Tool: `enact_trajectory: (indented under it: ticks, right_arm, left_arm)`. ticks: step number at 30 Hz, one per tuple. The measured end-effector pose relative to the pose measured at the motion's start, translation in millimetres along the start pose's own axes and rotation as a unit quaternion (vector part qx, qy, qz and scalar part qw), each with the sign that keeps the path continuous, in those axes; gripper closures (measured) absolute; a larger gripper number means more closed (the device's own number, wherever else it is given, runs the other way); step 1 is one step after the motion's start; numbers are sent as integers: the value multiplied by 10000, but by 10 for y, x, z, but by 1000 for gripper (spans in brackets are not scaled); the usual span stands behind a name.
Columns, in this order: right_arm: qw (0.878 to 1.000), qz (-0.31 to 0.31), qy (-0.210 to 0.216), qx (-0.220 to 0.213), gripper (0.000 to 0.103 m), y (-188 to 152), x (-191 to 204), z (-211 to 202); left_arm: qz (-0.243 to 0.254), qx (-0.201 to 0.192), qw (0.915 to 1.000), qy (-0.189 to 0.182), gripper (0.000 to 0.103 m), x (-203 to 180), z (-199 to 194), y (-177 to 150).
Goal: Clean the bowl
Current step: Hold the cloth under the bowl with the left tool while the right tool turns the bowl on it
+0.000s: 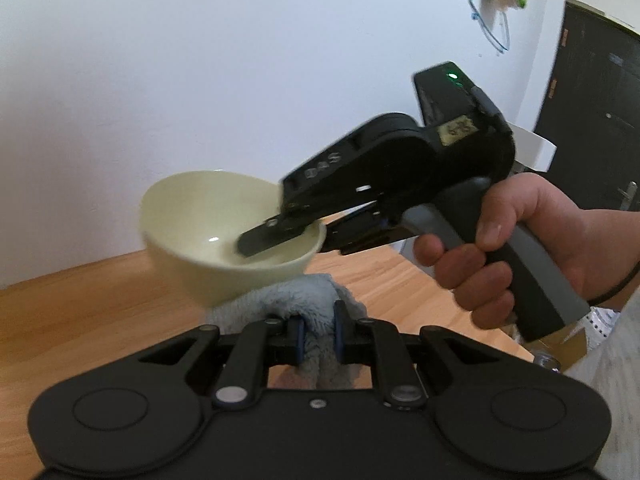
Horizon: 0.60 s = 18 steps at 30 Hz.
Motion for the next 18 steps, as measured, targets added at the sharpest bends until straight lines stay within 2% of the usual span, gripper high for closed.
enact_trajectory:
  ticks: [11, 14, 18]
  right_arm:
    - [9997, -193, 104, 66, 84, 30, 0, -43]
    - [9996, -206, 133, 114, 84, 9, -10, -42]
    - [9994, -224, 184, 198, 84, -26, -29, -48]
  left_arm:
    - [-882, 62, 9947, 533, 90, 598, -89, 71]
    - [-835, 105, 9947, 588, 90, 646, -76, 89]
    - [-313, 322, 9980, 442, 90, 650, -55, 139]
Point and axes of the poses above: each gripper's, at about its wrist camera, not at the fingertips, and z roughly the way its jaws point, x to its left, y to its top, the point moved 1 cm from there along z, roughly the way its jaws point, and after that the axes turned 10 degrees about -x, right-handed, at the moved point
